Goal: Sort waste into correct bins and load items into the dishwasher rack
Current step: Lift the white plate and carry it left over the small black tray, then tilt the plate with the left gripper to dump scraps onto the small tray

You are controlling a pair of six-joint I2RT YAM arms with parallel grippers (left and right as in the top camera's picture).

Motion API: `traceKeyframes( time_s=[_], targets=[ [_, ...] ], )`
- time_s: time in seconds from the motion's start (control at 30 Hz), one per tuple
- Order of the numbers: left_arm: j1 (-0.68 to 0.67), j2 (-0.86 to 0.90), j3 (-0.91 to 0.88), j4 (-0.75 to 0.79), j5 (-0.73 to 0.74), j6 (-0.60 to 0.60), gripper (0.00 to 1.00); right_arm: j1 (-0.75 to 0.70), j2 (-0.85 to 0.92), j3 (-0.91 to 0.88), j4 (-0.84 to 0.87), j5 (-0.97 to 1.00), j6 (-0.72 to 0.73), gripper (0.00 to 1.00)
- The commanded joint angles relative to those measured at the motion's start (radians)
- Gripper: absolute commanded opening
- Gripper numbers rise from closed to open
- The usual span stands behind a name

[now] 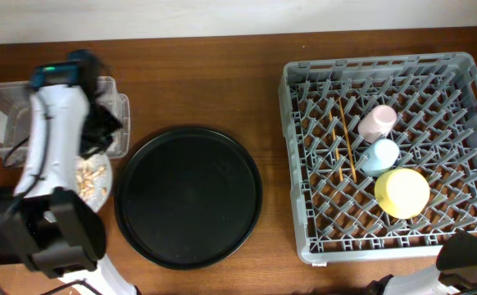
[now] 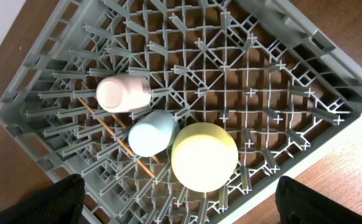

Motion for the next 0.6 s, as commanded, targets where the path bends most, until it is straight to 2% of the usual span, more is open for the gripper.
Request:
traceKeyframes(
  time_s=[0.0,0.23,0.57],
  targets=[
    [0.152,0.004,0.025,0.006,0.193,0.104,0.01,-0.002,0.008,0.005,-0.005,-0.004,0.009,0.98],
    [0.338,0.004,0.025,0.001,0.292,0.159,0.01,-0.002,0.008,0.005,-0.005,-0.004,0.009,0.98],
    [0.529,0.005,0.025,0.016,0.571,0.276,0.01,-0.002,0.008,0.005,-0.005,-0.004,0.009,0.98]
  ],
)
